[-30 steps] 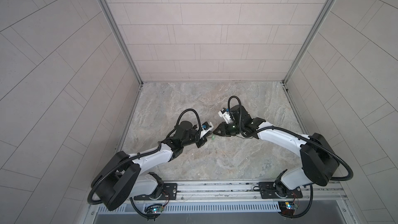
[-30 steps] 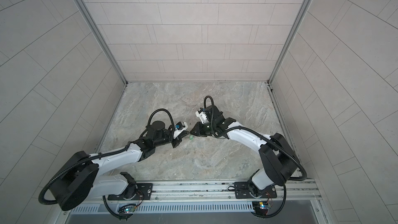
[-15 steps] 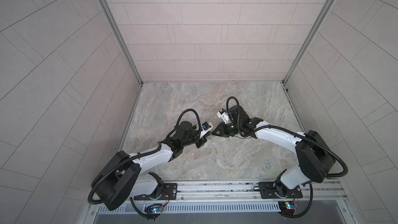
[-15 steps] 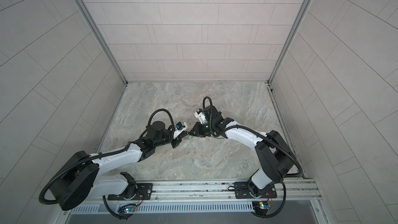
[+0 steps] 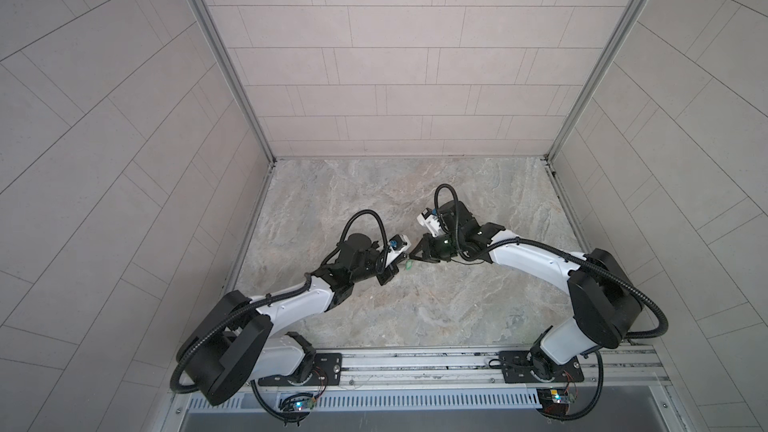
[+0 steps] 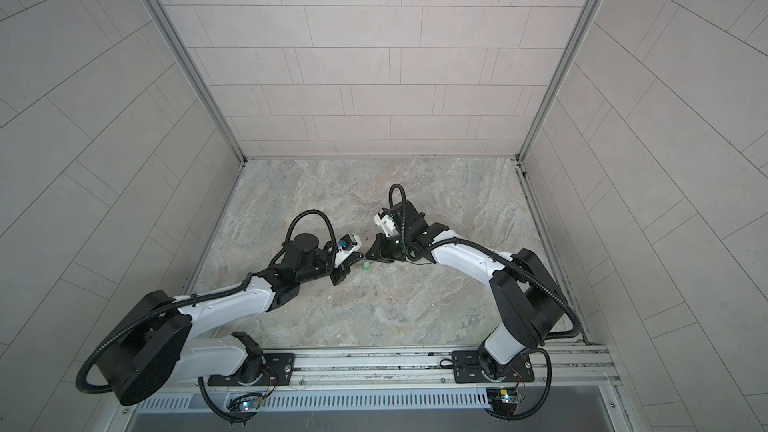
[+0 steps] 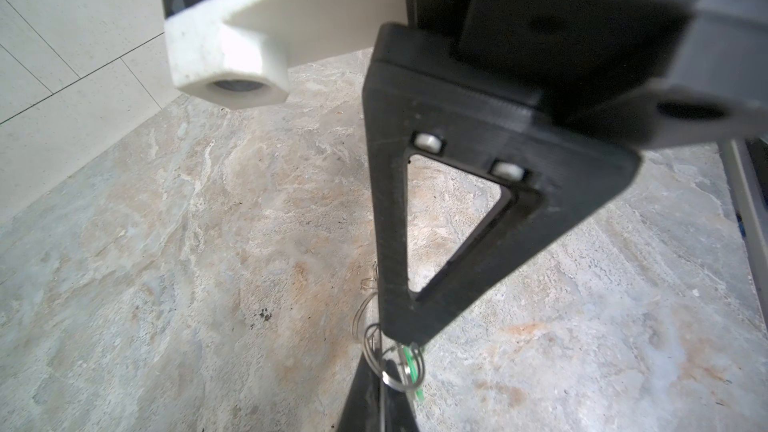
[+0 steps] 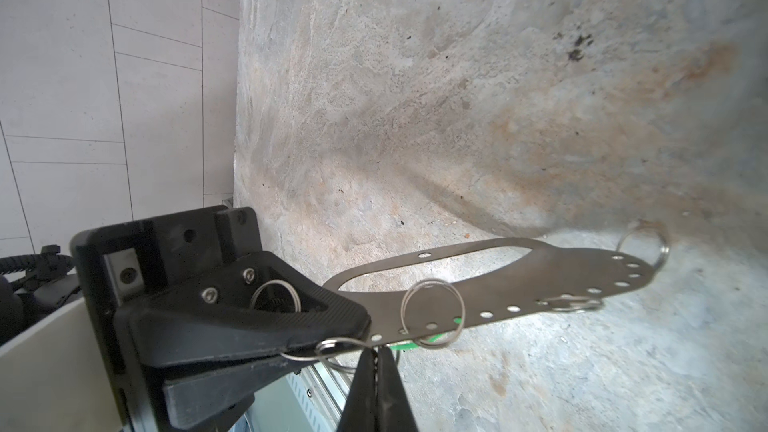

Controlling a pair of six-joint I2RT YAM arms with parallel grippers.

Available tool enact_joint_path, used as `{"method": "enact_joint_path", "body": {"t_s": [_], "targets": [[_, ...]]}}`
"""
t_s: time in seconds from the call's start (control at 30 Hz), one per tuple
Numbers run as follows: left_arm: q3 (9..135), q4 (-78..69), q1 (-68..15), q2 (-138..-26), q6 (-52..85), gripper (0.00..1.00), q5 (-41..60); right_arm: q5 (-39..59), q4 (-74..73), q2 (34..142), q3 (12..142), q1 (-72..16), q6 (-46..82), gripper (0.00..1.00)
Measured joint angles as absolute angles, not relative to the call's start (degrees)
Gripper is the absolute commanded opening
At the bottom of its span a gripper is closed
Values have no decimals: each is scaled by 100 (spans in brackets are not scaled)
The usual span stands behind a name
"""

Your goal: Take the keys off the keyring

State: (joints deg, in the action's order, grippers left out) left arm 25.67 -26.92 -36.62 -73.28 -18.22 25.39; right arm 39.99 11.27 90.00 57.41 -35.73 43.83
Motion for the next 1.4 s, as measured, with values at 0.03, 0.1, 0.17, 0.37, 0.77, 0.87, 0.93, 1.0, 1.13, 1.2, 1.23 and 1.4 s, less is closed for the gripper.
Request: {"method": "enact_joint_path", "body": {"t_s": [0.03, 0.1, 0.17, 0.37, 0.77, 0.87, 0.93, 1.0, 1.13, 1.2, 1.23, 1.4], "targets": [[2567, -2687, -3662, -7323, -1820, 0, 2541, 3955, 1192, 9000, 5776, -3583, 4331, 3], [2567, -2665, -3664, -7308, -1817, 0, 2541, 3879, 1286, 8995, 5830, -3612, 4244, 2], [2567, -2646, -3667, -7290, -1793, 0, 2539, 3804, 1382, 8989, 5883, -3645, 4174, 1], [2567, -2628, -3675, -7262, -1737, 3, 2547, 3420, 1743, 8947, 6088, -3778, 3804, 0], [2558, -2447, -3680, -6936, -1568, 41, 2484, 2952, 2093, 8624, 6165, -3935, 3116, 0], [2532, -2132, -3680, -6549, -1503, 45, 2349, 2877, 2200, 8624, 6219, -4049, 2915, 0], [2523, -1841, -3680, -6243, -1490, 45, 2292, 2818, 2220, 8626, 6248, -4095, 2814, 0], [2523, -1555, -3669, -5940, -1479, 45, 2316, 2762, 2241, 8626, 6248, -4141, 2716, 0], [2620, -947, -3564, -5627, -1437, 45, 2582, 2620, 2342, 8632, 6287, -4235, 2536, 0], [2714, -722, -3479, -5623, -1378, 45, 2749, 2541, 2370, 8639, 6344, -4292, 2449, 0], [2768, -633, -3422, -5642, -1332, 45, 2853, 2504, 2377, 8639, 6370, -4324, 2408, 0], [3085, -454, -3181, -5970, -1000, 42, 3347, 2335, 2379, 8639, 6396, -4466, 2259, 0]]}}
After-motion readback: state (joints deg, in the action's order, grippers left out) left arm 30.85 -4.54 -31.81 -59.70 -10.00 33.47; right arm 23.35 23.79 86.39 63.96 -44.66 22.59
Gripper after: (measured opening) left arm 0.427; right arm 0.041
